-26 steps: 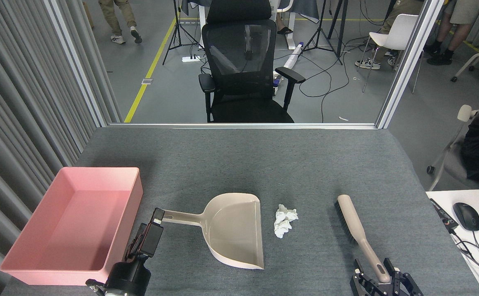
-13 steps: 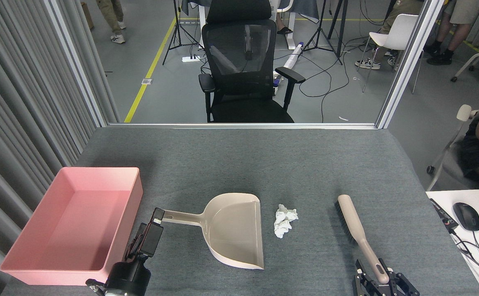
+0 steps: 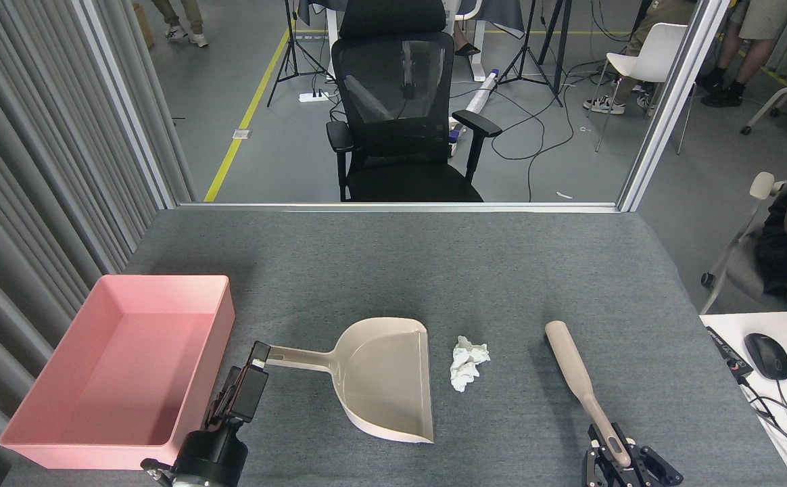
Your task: Sweep and dump garbage into bin
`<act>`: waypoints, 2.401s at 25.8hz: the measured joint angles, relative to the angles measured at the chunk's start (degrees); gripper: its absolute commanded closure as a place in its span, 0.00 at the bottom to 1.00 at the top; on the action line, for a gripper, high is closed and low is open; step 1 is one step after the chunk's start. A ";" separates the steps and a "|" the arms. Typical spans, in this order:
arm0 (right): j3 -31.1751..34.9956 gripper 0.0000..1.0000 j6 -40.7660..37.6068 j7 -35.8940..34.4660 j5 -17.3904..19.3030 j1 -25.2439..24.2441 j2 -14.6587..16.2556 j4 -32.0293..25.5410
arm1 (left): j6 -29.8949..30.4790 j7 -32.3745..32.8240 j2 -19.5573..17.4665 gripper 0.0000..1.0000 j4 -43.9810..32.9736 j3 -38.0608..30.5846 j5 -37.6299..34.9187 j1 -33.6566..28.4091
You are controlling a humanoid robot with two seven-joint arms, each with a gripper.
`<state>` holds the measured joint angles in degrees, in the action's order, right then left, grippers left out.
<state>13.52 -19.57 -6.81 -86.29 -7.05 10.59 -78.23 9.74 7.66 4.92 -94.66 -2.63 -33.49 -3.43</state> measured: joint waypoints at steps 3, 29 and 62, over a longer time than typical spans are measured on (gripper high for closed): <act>-0.01 0.84 -0.42 -0.56 -0.01 -0.01 -0.03 -0.06 | 0.00 0.00 0.00 0.01 0.00 0.00 0.00 0.00; 0.87 0.91 -1.48 -2.70 0.52 -4.02 -0.63 -4.09 | 2.78 -1.31 0.11 0.01 6.00 2.15 -0.06 0.34; 0.88 0.91 -1.71 -2.78 0.60 -4.90 -1.76 -5.09 | 3.96 -6.83 2.09 0.18 35.44 2.69 -1.38 16.85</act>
<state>14.40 -21.28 -9.59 -85.69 -11.95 8.82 -83.32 13.70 0.83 7.01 -59.22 0.05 -34.87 13.42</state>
